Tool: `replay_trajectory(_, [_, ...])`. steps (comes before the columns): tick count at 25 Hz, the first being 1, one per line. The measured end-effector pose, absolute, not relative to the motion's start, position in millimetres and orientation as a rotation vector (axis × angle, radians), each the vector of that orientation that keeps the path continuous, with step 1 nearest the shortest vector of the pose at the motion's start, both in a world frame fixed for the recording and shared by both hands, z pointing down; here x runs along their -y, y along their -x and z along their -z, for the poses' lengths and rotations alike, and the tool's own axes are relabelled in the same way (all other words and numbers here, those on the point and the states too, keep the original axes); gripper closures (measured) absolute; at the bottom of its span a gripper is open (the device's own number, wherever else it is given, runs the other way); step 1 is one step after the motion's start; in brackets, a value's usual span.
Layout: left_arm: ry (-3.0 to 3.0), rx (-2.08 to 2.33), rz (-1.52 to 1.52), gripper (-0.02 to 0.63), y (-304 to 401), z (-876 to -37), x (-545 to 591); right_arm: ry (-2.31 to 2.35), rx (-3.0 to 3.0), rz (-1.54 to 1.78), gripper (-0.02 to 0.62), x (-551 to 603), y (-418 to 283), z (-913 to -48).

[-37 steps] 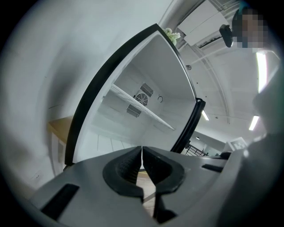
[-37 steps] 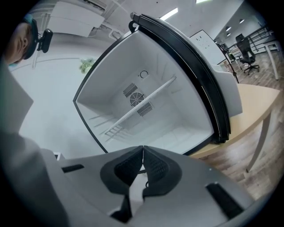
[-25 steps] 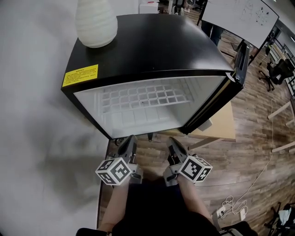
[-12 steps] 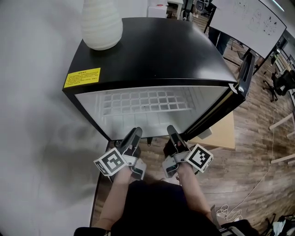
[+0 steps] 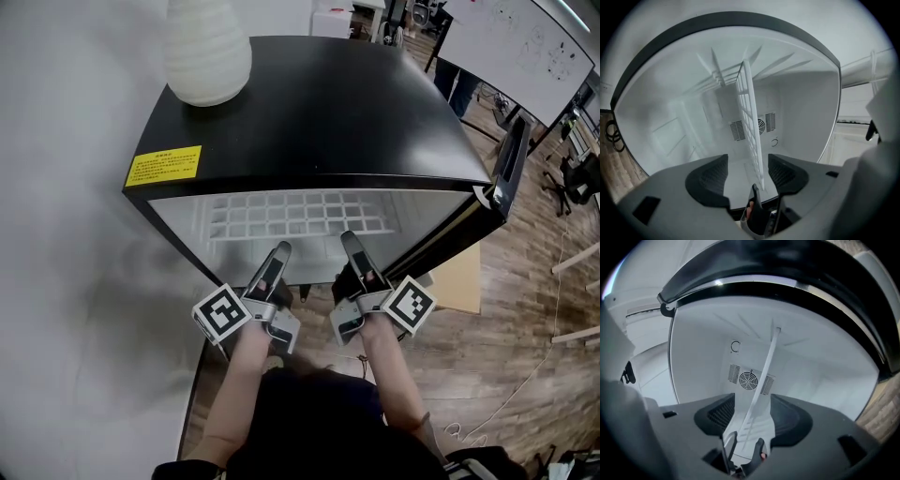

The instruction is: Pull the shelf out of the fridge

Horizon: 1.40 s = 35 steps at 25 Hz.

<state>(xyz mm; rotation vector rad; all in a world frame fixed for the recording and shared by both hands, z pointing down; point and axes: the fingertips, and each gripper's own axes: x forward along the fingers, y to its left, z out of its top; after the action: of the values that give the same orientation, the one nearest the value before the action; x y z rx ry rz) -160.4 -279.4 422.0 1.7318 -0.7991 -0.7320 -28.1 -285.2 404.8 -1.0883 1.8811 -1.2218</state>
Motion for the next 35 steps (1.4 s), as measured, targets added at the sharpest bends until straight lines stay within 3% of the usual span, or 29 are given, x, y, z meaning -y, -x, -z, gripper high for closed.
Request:
replay_trajectory(11, [-1.652,0.866,0.799,0.360,172,-417,298,1.129,-1.816,1.280,0.393,307,32,-416])
replay_trajectory(19, [-1.577,0.962,0.867,0.362,189,-414,313,1.205,-1.710,1.299,0.434,318,20,-419])
replay_trajectory(21, [-1.549,0.982,0.887,0.400,194,-415,315,1.204,-1.705,1.287,0.453,321,18,-417])
replay_trajectory(24, [-1.545,0.995,0.935,0.512,199,-409,315,1.214,-1.676,1.281,0.556,320,16,-414])
replay_trajectory(25, [-1.555,0.998,0.943,0.554,199,-406,315,1.217,-1.672,1.279,0.563,320,16,-413])
replay_trajectory(35, [-1.575,1.007,0.911,0.565,195,-408,316,1.220,-1.626,1.273,0.571,321,13,-415])
